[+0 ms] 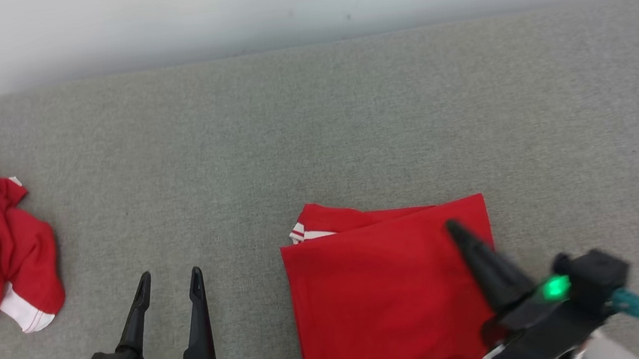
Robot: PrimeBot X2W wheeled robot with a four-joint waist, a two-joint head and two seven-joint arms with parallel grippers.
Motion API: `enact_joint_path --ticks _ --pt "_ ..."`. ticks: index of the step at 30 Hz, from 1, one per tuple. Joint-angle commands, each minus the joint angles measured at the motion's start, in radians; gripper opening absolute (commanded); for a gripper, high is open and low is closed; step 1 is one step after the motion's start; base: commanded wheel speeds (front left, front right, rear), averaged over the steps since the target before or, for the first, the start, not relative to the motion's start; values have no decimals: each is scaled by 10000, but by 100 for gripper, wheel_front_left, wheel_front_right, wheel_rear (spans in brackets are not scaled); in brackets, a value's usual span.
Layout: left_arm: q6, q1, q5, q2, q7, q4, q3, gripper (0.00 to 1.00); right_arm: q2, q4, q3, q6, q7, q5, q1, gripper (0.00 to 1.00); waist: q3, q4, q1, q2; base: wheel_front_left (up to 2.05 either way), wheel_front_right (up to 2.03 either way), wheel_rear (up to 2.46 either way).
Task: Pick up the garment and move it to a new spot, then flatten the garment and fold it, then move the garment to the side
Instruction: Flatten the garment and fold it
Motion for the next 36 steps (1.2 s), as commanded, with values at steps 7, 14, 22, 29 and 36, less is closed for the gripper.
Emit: enact_joint_path --ticks 7,14,22,29,36 --pt "58 219 29 195 110 -86 -52 100 208 -187 -2354 -1 -4 -737 655 92 -431 -231 1 0 0 0 0" --pt "142 408 49 366 163 -180 -20 100 290 -648 -3709 -1 530 -1499 1249 100 -787 -308 1 0 0 0 0" --pt "300 734 -47 554 181 -322 143 100 349 -1533 -4358 0 1250 -1999 2364 100 -1126 -373 1 0 0 0 0" --pt "431 956 -99 668 219 -415 238 100 601 -2060 -4745 0 1612 -2142 3041 100 -1313 -444 1 0 0 0 0" --pt "469 944 -77 710 288 -533 183 100 698 -2279 -4795 0 1728 -2207 3184 100 -1303 -423 1 0 0 0 0"
